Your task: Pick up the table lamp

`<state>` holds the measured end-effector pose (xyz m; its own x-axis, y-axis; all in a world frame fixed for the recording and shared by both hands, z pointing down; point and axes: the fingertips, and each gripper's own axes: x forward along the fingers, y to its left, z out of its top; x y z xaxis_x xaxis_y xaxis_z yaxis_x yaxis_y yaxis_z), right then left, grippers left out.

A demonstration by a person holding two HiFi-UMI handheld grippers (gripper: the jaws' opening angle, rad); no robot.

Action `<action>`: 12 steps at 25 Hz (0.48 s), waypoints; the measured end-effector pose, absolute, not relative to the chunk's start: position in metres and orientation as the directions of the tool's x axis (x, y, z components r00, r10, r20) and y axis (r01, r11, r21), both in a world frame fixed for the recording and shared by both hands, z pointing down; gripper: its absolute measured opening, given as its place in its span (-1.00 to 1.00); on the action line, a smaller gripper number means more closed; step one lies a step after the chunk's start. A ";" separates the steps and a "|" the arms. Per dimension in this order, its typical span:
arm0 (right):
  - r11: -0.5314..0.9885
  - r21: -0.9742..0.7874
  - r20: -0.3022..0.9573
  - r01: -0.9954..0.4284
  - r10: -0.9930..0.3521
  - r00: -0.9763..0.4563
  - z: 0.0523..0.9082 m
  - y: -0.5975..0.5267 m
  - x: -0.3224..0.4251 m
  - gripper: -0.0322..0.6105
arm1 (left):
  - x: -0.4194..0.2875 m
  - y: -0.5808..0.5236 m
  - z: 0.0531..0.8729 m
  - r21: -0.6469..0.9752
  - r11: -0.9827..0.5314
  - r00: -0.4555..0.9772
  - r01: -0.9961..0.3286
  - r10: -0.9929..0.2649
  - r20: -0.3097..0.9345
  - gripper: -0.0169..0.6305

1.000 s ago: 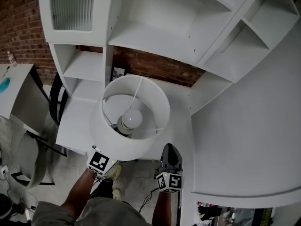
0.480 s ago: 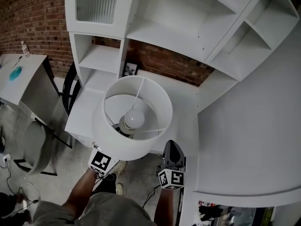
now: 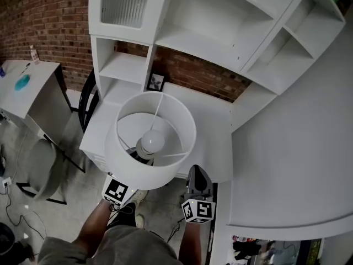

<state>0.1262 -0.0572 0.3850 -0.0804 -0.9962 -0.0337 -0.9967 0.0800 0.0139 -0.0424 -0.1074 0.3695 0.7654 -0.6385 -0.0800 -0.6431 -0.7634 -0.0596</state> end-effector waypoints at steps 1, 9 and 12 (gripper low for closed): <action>0.081 0.016 -0.034 -0.997 -0.996 -0.082 0.384 -0.056 0.124 -0.83 | -0.044 -0.106 0.369 -0.060 -0.763 0.765 -0.644 -0.639 -0.080 -0.45; 0.086 0.030 -0.038 -0.996 -0.996 -0.087 0.379 -0.055 0.113 -0.83 | -0.051 -0.104 0.362 -0.063 -0.764 0.766 -0.642 -0.637 -0.089 -0.45; 0.085 0.027 -0.040 -0.996 -0.996 -0.086 0.379 -0.055 0.113 -0.83 | -0.051 -0.105 0.361 -0.061 -0.764 0.766 -0.642 -0.636 -0.096 -0.45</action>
